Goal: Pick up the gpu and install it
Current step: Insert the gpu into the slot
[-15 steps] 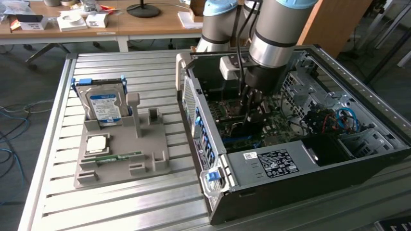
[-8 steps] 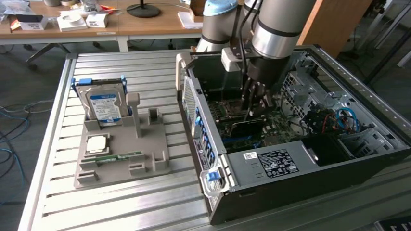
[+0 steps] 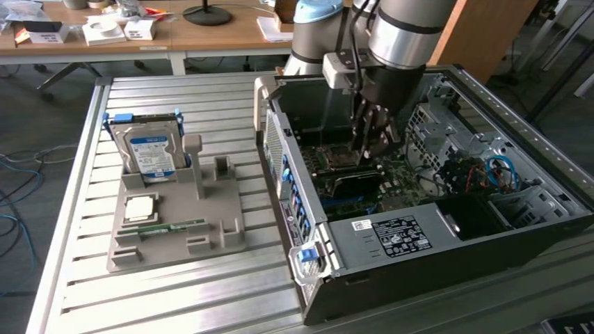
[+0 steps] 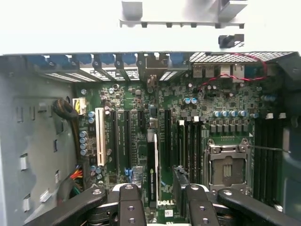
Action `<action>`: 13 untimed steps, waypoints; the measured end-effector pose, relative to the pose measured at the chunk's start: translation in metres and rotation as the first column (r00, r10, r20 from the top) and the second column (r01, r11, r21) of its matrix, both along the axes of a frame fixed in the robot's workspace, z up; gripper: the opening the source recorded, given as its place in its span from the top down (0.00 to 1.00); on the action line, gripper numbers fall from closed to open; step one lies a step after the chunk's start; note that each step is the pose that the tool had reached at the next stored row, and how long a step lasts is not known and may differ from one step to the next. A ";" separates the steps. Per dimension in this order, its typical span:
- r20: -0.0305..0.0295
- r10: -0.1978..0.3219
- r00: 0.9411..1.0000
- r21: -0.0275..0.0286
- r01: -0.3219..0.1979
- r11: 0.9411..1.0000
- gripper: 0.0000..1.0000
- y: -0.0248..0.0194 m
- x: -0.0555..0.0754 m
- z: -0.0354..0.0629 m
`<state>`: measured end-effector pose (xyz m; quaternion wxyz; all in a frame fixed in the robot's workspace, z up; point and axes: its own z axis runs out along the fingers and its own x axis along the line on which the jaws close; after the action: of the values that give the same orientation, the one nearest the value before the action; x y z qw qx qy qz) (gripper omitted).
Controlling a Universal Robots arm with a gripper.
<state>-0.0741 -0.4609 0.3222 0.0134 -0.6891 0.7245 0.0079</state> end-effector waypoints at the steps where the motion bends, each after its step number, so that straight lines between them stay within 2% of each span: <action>1: 0.000 0.000 1.000 0.000 0.000 1.000 0.60 0.0000 0.000 0.0021; 7: 0.000 0.000 1.000 0.000 0.000 1.000 0.60 0.0000 0.000 0.0123; 13: 0.000 0.000 1.000 0.000 0.000 1.000 0.60 0.0000 0.000 0.0127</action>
<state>-0.0741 -0.4609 0.3350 0.0134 -0.6891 0.7245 0.0080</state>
